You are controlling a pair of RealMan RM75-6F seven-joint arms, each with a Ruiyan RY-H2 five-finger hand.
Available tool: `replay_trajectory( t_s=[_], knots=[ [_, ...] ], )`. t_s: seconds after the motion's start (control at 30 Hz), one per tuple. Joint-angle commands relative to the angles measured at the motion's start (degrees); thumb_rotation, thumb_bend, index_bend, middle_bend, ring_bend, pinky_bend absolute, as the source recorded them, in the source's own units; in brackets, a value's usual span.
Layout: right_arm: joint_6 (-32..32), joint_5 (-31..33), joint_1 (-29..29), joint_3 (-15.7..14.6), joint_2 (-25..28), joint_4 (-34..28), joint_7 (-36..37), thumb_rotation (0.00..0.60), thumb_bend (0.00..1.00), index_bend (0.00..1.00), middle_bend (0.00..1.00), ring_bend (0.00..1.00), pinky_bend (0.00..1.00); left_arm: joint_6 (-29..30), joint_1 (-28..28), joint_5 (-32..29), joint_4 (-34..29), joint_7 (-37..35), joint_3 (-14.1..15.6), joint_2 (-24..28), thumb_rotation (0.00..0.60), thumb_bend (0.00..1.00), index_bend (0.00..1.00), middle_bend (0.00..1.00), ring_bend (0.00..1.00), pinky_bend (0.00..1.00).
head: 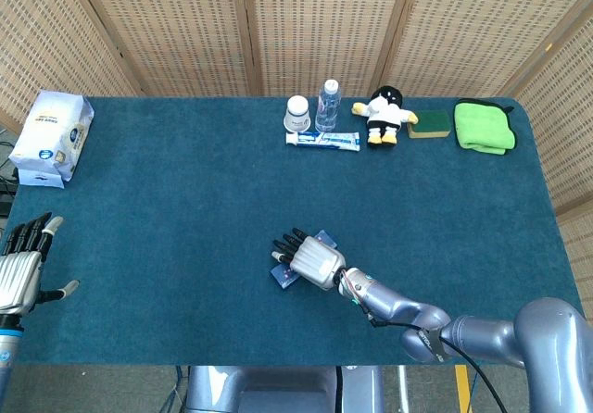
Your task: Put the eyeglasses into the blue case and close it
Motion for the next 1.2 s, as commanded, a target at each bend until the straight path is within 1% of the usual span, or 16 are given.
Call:
replay_trajectory(
  t_s=[0.03,0.1,0.23,0.3,0.37,0.53,0.6,0.63,0.7,0.77,0.83,0.87,0.93,1.03,1.13,1.2],
  knots=[
    [0.4,0.0,0.1,0.0,-0.5,0.6,0.3,0.6,0.07,0.04,0.14,0.0,0.08,0.0,0.0,0.0,0.0,-0.1,0.0,0.0,0.6,0.0,0.0,0.0,0.0,0.0],
    [0.9,-0.3,0.0,-0.1,-1.0,1.1,0.5,0.6,0.12,0.1,0.22,0.0,0.08,0.0,0.0,0.1,0.0,-0.1,0.0,0.0,0.6,0.0,0.0,0.0,0.0,0.0],
    [2.7,-1.6,-0.4,-0.2,-2.1,2.3,2.0,0.6,0.25,0.27,0.4,0.0,0.08,0.1,0.0,0.1,0.0,-0.1,0.0,0.0,0.6,0.0,0.0,0.0,0.0,0.0],
    [4.0,-2.6,-0.7,-0.2,-2.6,2.9,3.4,0.6,0.28,0.31,0.44,0.01,0.08,0.0,0.0,0.0,0.0,0.0,0.0,0.0,0.6,0.0,0.0,0.0,0.0,0.0],
    [4.8,-3.8,-0.9,-0.4,-2.9,3.7,4.9,0.6,0.31,0.32,0.45,0.02,0.08,0.1,0.0,0.0,0.0,0.0,0.0,0.0,0.6,0.0,0.0,0.0,0.0,0.0],
    [5.4,-5.2,-0.9,-0.7,-3.0,4.6,6.6,0.6,0.31,0.33,0.46,0.03,0.08,0.1,0.0,0.0,0.0,0.1,0.0,-0.1,0.6,0.0,0.0,0.0,0.0,0.0],
    [5.5,-5.4,-0.9,-0.8,-3.0,4.7,6.9,0.6,0.3,0.33,0.44,0.03,0.08,0.1,0.0,0.0,0.0,0.1,0.0,-0.1,0.6,0.0,0.0,0.0,0.0,0.0],
    [5.4,-5.4,-1.0,-0.9,-2.8,4.6,7.1,0.6,0.29,0.33,0.41,0.03,0.08,0.1,0.0,0.0,0.0,0.2,0.0,-0.1,0.6,0.0,0.0,0.0,0.0,0.0],
    [4.5,-4.9,-0.9,-1.0,-2.2,3.9,7.4,0.6,0.22,0.29,0.29,0.03,0.07,0.1,0.0,0.0,0.0,0.2,0.1,-0.2,0.6,0.0,0.0,0.0,0.0,0.0],
    [3.5,-4.1,-0.8,-1.1,-1.3,2.8,6.7,0.6,0.12,0.19,0.1,0.01,0.03,0.1,0.0,0.0,0.0,0.2,0.1,-0.2,0.6,0.0,0.0,0.0,0.0,0.0],
    [3.2,-3.1,-0.9,-1.0,-0.6,1.7,5.5,0.6,0.07,0.11,0.02,0.0,0.0,0.1,0.0,0.0,0.0,0.2,0.1,-0.1,0.6,0.0,0.0,0.0,0.0,0.0],
    [3.3,-2.6,-1.0,-0.9,-0.3,1.1,4.9,0.6,0.06,0.08,0.0,0.0,0.0,0.0,0.0,0.0,-0.1,0.1,0.1,-0.1,0.6,0.0,0.0,0.0,0.0,0.0],
    [3.7,-1.4,-1.2,-0.6,0.6,-0.8,3.5,0.6,0.05,0.05,0.0,0.0,0.0,0.1,0.0,0.2,-0.2,0.0,0.1,0.0,0.6,0.0,0.0,0.0,0.0,0.0],
    [4.6,0.2,-1.7,-0.1,2.6,-4.2,1.7,0.6,0.05,0.03,0.0,0.0,0.0,0.1,0.1,0.4,-0.3,-0.2,0.2,0.1,0.6,0.0,0.0,0.0,0.0,0.0],
    [6.8,1.8,-2.7,0.1,5.9,-9.4,-1.4,0.6,0.07,0.03,0.0,0.0,0.0,0.3,0.2,0.8,-0.4,-0.6,0.3,0.3,0.6,0.0,0.0,0.0,0.0,0.0],
    [10.4,2.8,-4.5,0.2,9.1,-14.3,-3.8,0.6,0.09,0.03,0.0,0.0,0.0,0.6,0.3,1.1,-0.5,-0.9,0.3,0.4,0.6,0.0,0.0,0.0,0.0,0.0]
  ],
)
